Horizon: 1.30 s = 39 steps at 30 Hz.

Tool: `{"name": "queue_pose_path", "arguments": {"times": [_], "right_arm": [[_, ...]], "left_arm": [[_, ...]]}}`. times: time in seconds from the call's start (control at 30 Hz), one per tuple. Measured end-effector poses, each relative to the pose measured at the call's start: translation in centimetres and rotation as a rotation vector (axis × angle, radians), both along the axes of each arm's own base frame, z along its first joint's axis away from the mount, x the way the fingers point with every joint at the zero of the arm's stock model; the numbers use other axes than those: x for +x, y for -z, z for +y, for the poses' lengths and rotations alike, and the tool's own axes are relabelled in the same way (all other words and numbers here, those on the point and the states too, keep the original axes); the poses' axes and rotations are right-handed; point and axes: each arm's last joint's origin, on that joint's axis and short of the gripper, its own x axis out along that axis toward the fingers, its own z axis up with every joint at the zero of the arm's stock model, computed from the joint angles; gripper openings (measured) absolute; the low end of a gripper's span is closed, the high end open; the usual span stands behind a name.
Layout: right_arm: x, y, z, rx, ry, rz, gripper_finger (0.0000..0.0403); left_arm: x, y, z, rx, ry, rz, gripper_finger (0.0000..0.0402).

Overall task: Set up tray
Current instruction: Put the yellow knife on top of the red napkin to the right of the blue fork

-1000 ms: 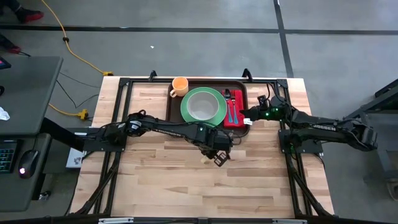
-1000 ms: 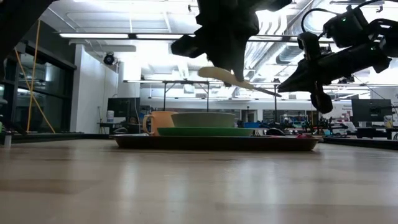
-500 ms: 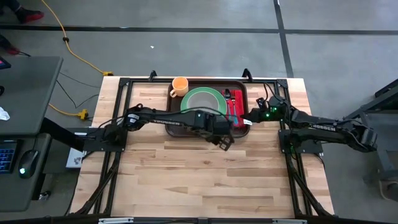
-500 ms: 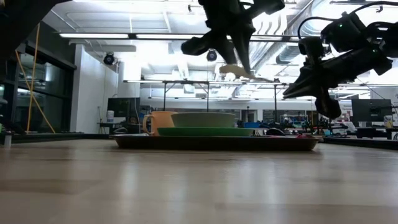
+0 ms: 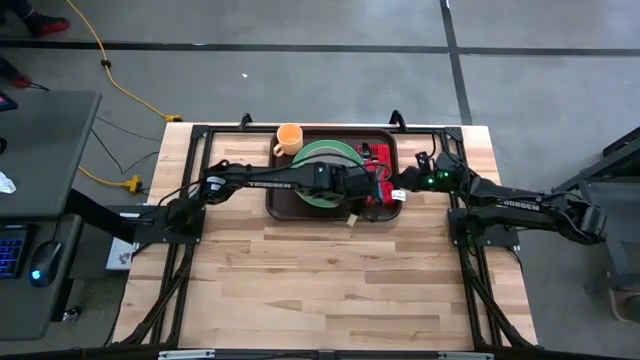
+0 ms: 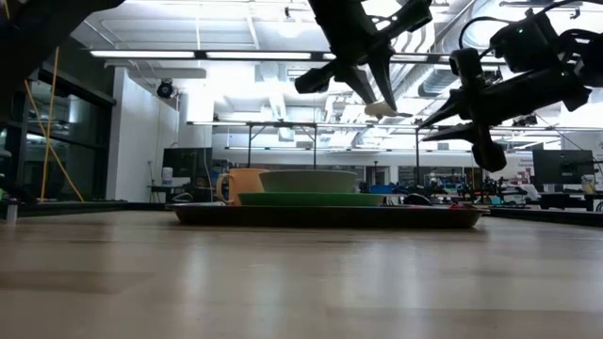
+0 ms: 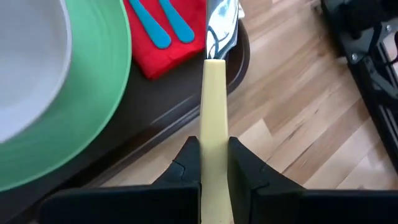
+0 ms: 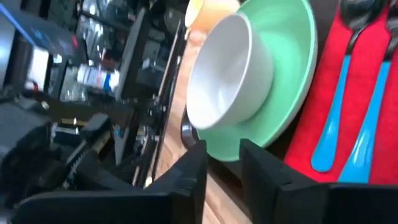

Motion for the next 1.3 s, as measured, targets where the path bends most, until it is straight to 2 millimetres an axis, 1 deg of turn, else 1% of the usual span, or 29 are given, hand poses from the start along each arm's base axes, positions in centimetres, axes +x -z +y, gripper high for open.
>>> {"name": "queue_pose_path", "arguments": {"times": [0.27,0.47,0.67,0.93,1.13,1.3], "right_arm": [[0.0,-0.3,-0.3,-0.005,0.090,-0.026,0.0124],[0.1,-0.9,-0.4,-0.024,0.115,-0.086,0.0145],[0.1,-1.1,-0.5,-0.035,0.128,-0.109,0.0160],[0.1,-1.3,-0.6,-0.037,0.164,-0.129,0.0167],[0.2,-1.9,-0.7,-0.064,0.181,-0.186,0.0158],[0.7,-1.6,-0.7,-0.043,0.175,-0.191,0.0148]], "left_arm": [[0.4,-0.2,0.9,0.015,-0.025,-0.046,0.0062],[0.3,-0.2,1.3,0.016,-0.034,-0.045,0.0062],[0.4,-0.2,1.4,0.018,-0.037,-0.051,0.0062],[0.8,-0.5,1.4,0.019,-0.038,-0.096,0.0062],[0.9,-0.6,1.5,0.029,-0.045,-0.110,0.0062],[1.0,-0.6,1.5,0.031,-0.046,-0.124,0.0062]]}}
